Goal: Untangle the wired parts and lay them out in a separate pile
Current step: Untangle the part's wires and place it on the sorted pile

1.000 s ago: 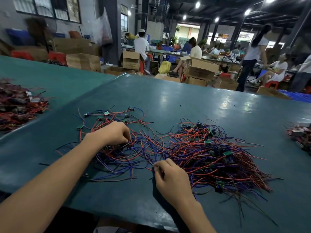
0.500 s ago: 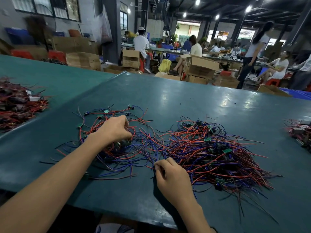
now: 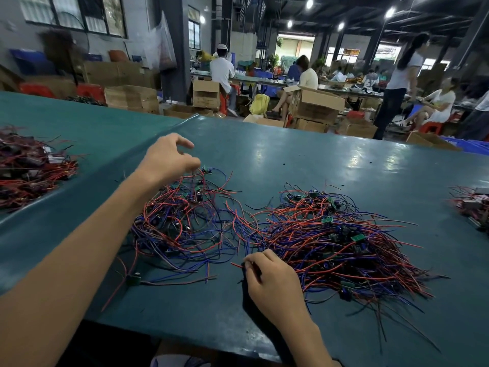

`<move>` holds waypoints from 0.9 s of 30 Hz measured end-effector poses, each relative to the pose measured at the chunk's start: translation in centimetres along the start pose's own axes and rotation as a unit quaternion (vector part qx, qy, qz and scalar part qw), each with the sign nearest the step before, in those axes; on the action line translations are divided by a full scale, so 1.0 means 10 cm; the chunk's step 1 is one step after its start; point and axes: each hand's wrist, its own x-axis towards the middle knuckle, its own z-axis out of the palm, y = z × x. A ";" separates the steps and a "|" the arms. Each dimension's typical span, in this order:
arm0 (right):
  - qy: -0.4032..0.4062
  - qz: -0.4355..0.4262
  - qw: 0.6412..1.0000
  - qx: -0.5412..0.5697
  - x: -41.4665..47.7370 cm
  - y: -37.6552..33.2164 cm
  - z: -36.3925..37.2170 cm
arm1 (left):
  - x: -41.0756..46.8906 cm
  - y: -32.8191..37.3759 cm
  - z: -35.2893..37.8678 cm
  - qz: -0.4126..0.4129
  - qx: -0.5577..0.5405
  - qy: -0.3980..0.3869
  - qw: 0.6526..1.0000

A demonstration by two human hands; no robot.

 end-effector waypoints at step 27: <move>0.012 -0.022 1.000 0.005 -0.02 -0.01 -0.01 | -0.09 0.12 0.21 0.169 -0.315 0.143 0.923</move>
